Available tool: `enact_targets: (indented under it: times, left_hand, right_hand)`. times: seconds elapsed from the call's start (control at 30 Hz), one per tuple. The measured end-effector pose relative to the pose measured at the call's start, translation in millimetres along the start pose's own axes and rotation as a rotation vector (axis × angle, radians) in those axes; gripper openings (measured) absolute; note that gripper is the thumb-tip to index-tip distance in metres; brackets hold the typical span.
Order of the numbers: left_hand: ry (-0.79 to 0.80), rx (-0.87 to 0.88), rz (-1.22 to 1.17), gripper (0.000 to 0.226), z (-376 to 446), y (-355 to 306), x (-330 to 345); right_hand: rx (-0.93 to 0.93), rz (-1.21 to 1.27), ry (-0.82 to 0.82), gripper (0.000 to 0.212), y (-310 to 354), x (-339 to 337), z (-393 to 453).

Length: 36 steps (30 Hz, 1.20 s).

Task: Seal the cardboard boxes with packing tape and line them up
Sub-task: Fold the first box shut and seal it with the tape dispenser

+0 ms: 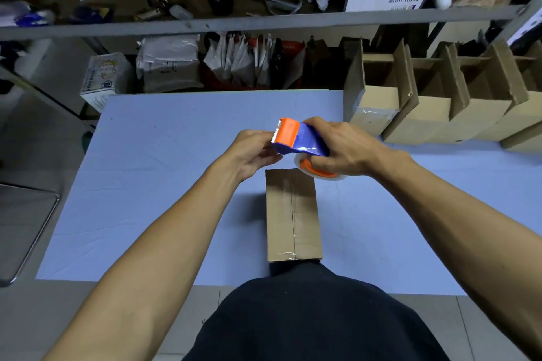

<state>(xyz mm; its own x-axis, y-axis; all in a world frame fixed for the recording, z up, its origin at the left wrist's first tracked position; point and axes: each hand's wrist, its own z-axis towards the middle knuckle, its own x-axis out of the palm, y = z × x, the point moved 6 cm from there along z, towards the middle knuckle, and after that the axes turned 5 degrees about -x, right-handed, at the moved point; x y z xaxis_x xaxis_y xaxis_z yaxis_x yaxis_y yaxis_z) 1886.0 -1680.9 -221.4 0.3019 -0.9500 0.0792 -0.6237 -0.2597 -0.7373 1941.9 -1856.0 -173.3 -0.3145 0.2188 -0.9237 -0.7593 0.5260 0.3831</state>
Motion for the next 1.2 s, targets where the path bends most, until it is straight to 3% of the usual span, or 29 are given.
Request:
enact_targets:
  times: [0.17, 0.5, 0.67, 0.97, 1.2]
  left_hand:
    - [-0.046, 0.036, 0.048, 0.015, 1, -1, 1]
    - [-0.212, 0.062, 0.145, 0.014, 3, 16, -8]
    - [-0.335, 0.093, 0.046, 0.019, 1, 21, -36]
    - [-0.305, 0.037, 0.166, 0.016, 1, 55, -54]
    - [-0.362, 0.039, 0.114, 0.015, 2, 73, -48]
  right_hand:
    - [-0.006, 0.157, 0.071, 0.075, -6, 10, -7]
    - [-0.058, 0.072, 0.008, 0.066, -6, 12, -15]
    - [-0.015, 0.049, -0.006, 0.055, -23, 6, -27]
    - [0.072, 0.042, 0.101, 0.065, -40, 27, -49]
    - [0.055, 0.009, 0.113, 0.058, -44, 34, -48]
